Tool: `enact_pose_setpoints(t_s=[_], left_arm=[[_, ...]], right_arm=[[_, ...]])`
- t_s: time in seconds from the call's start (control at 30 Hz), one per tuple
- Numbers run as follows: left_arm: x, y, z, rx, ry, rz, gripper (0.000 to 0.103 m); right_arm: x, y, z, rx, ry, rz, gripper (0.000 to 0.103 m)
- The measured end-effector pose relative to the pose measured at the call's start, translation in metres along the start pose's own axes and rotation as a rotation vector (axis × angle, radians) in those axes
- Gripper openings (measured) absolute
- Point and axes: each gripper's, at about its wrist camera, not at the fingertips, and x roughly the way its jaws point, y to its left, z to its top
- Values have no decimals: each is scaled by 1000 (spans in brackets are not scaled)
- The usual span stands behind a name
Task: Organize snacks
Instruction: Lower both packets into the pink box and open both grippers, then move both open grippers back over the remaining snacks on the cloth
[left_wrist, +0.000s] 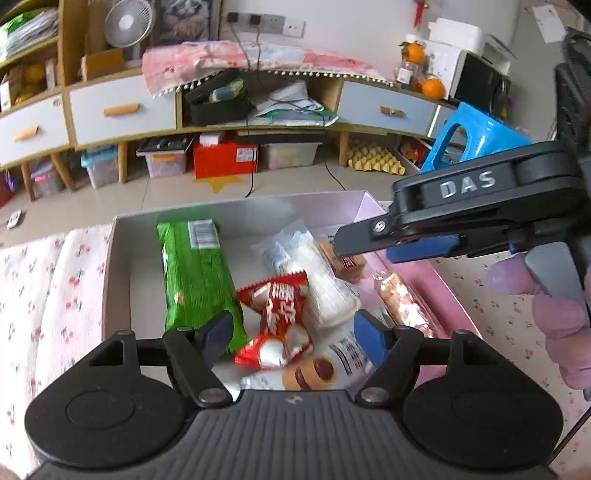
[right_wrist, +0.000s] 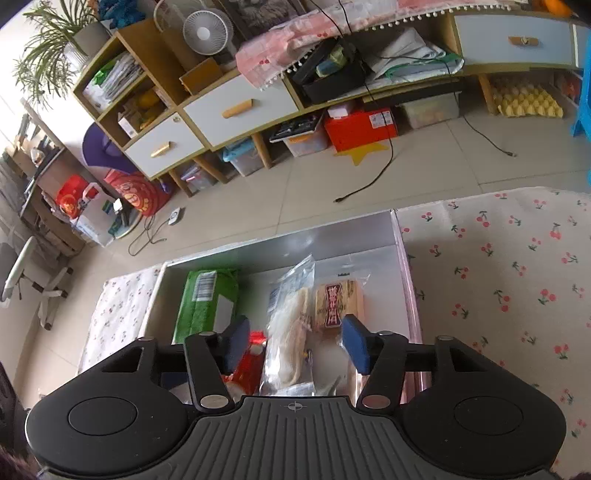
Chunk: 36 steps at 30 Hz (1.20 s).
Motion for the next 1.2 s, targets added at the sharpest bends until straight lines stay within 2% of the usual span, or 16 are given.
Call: enact_pose_setpoints(t_s=[0.1,0.47,0.83,1.0,1.2], left_arm=[[-11,-3,-3,-11,-5,5,75],[-53,-16,-14,5,-12,48,97],[-79,-39,-35,18,-3,156,102],[-87,-43,-49,-38,28,210,102],[-90,-46,-74,-84,35,253,102]], right_arm=[[-14,5,-5,-13,-8,-1,73],[-72,25,-40,-162,-38,-35,88],[-105,31,-78,-238,-53,-88,91],[-110,32,-99,-219,-29,-138,91],[-112,30,-135,-182,-25,-145,93]])
